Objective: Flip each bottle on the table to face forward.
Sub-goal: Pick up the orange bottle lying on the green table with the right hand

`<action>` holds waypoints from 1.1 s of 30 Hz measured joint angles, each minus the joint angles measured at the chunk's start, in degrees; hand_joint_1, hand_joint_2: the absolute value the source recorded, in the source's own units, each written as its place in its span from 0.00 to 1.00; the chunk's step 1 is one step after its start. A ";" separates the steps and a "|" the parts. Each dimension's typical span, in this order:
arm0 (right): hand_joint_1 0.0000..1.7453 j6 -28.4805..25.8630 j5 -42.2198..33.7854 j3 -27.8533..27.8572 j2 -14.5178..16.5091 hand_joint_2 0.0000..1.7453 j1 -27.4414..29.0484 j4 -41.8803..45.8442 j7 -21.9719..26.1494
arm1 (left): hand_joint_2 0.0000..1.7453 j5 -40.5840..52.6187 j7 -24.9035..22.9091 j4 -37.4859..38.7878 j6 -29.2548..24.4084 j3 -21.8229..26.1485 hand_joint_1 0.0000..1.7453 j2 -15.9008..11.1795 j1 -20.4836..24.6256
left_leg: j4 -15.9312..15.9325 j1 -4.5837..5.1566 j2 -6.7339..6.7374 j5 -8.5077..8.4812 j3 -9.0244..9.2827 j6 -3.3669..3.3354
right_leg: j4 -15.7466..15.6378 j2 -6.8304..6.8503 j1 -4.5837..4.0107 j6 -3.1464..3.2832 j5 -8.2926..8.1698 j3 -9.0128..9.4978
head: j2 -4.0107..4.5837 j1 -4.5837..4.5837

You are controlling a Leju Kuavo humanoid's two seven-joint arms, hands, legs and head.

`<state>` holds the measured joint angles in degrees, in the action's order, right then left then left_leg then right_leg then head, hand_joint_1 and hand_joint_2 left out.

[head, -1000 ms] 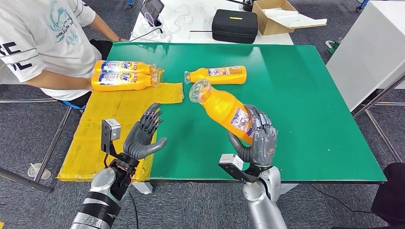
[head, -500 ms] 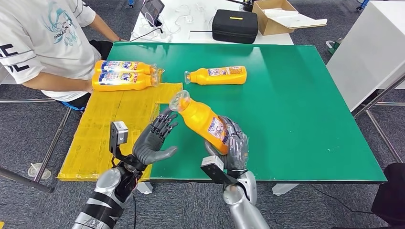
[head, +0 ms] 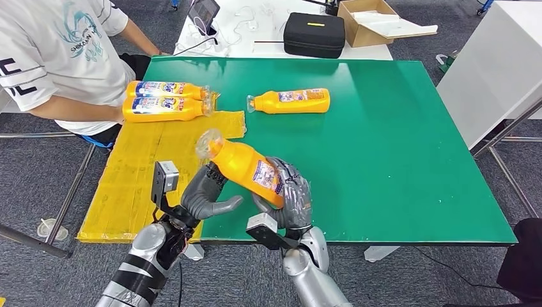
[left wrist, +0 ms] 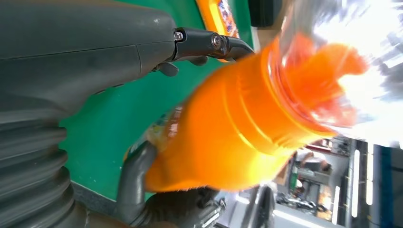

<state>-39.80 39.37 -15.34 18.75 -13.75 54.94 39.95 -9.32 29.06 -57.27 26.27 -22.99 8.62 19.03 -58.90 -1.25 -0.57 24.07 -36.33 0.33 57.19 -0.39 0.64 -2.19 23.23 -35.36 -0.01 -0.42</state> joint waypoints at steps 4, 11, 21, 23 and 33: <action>1.00 0.00 1.78 -1.42 0.49 1.00 -0.45 -1.28 0.04 | 1.00 -0.75 -0.38 2.98 -0.87 -0.33 0.00 0.34 1.66 | 0.00 -0.01 -0.02 -0.01 0.00 0.00 | 0.01 0.01 -0.01 0.00 0.00 0.01 | 0.00 0.01; 1.00 -0.07 -0.99 -4.34 0.50 1.00 -1.60 -6.16 0.03 | 1.00 -5.56 -0.33 6.98 3.02 0.60 0.00 0.68 3.02 | 0.00 0.00 -0.01 -0.01 -0.01 -0.01 | 0.01 0.00 0.01 0.00 0.00 0.01 | 0.00 0.03; 1.00 -0.27 -4.18 -8.07 0.50 1.00 -3.07 -11.85 -0.30 | 1.00 -7.87 0.23 8.67 3.61 2.12 0.00 0.83 2.59 | 0.00 0.00 -0.01 -0.01 -0.01 0.00 | 0.01 0.00 0.00 0.00 0.00 0.01 | 0.01 0.03; 1.00 -0.28 -4.90 -8.52 0.50 1.00 -3.27 -12.47 -0.31 | 1.00 -7.24 0.61 8.43 3.05 2.36 0.00 0.84 2.27 | 0.00 0.00 -0.01 -0.01 -0.01 -0.01 | 0.01 0.00 0.00 0.00 0.00 0.01 | 0.01 0.03; 1.00 -0.31 -7.15 -9.59 0.68 1.00 -4.85 -13.35 -1.05 | 1.00 2.61 3.67 5.98 -3.48 2.04 1.00 0.75 1.75 | 0.00 0.00 -0.01 -0.01 -0.01 -0.01 | 0.01 0.00 0.00 0.00 0.00 0.00 | 0.00 0.02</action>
<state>-40.11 32.22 -24.93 19.44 -18.61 41.59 38.90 -6.71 32.73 -51.29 22.80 -20.95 9.38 20.79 -58.90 -1.25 -0.58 24.05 -36.35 0.32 57.20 -0.39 0.64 -2.19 23.22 -35.36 -0.01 -0.40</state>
